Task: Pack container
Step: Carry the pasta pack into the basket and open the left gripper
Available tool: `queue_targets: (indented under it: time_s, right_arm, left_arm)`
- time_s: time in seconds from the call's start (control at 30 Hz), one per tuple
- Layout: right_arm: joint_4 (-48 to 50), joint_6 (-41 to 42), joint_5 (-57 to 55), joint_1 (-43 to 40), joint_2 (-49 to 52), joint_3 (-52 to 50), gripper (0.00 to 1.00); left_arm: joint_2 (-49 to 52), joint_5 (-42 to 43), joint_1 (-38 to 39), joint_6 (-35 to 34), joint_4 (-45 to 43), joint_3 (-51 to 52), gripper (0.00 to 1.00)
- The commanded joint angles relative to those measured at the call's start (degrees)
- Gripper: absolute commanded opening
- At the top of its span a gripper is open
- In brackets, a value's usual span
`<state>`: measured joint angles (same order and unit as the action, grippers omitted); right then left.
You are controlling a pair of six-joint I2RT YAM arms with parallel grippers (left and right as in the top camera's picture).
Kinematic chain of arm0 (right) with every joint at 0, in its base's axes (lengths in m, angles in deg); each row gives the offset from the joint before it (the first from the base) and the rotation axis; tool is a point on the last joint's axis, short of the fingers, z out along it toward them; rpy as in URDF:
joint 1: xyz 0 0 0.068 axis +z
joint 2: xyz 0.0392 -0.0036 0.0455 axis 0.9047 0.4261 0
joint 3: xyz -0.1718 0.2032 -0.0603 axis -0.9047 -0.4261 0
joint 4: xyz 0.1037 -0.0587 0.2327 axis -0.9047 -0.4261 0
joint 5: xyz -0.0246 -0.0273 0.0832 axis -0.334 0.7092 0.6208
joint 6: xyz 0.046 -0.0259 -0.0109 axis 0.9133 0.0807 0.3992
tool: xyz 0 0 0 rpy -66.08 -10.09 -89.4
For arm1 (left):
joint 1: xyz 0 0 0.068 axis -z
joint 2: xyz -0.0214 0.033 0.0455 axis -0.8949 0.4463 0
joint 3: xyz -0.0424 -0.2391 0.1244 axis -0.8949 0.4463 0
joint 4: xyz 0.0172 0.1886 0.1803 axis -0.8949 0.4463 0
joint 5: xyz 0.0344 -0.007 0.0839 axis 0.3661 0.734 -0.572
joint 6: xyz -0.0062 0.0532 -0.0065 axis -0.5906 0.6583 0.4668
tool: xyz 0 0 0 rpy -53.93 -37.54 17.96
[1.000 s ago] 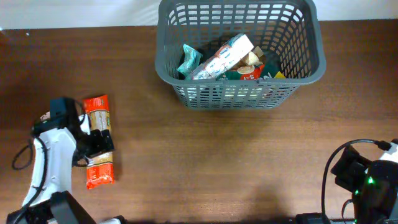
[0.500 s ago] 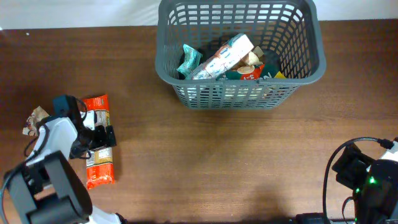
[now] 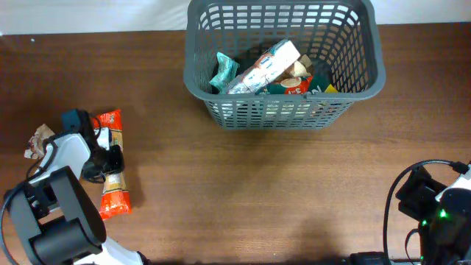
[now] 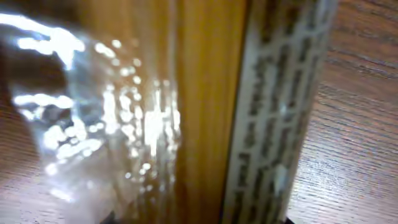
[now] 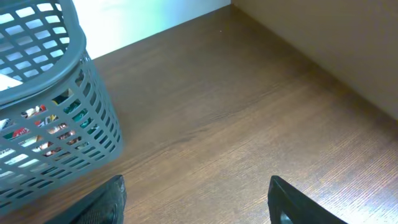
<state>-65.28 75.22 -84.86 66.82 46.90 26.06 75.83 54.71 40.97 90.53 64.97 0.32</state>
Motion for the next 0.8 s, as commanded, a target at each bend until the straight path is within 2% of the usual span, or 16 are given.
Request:
queue_targets:
  time_s: [0.0, 0.13, 0.3, 0.37, 0.5, 0.67, 0.7, 0.77]
  right_arm:
    - [0.7, -0.3, -0.7, 0.6, 0.1, 0.0, 0.69]
    - [2.0, -0.3, -0.7, 0.6, 0.1, 0.0, 0.65]
    - [3.2, -0.3, -0.7, 0.6, 0.1, 0.0, 0.62]
    - [3.2, -0.3, -0.7, 0.6, 0.1, 0.0, 0.62]
    - [3.2, -0.3, -0.7, 0.6, 0.1, 0.0, 0.61]
    - [3.2, -0.3, -0.7, 0.6, 0.1, 0.0, 0.60]
    - [3.2, -0.3, -0.6, 0.6, 0.1, 0.0, 0.59]
    - [3.1, -0.3, -0.2, 0.6, 0.1, 0.0, 0.58]
  left_arm:
    - [5.1, 3.0, 0.1, 0.7, 0.0, 2.6, 0.02]
    - [4.9, 3.0, 0.1, 0.5, 4.4, -1.9, 0.02]
    - [3.0, 3.6, 1.2, 0.5, 12.5, -17.8, 0.02]
    - [1.6, 6.1, 3.1, 0.5, 14.8, -24.8, 0.02]
    - [-0.8, 5.9, 8.2, 0.8, 17.1, -35.3, 0.02]
    - [-2.6, 5.7, 15.3, 2.8, 12.0, -54.7, 0.02]
    - [-2.6, 5.7, 16.7, 3.3, 8.7, -58.1, 0.02]
    - [-2.6, 5.8, 20.4, 3.3, -3.1, -64.1, 0.02]
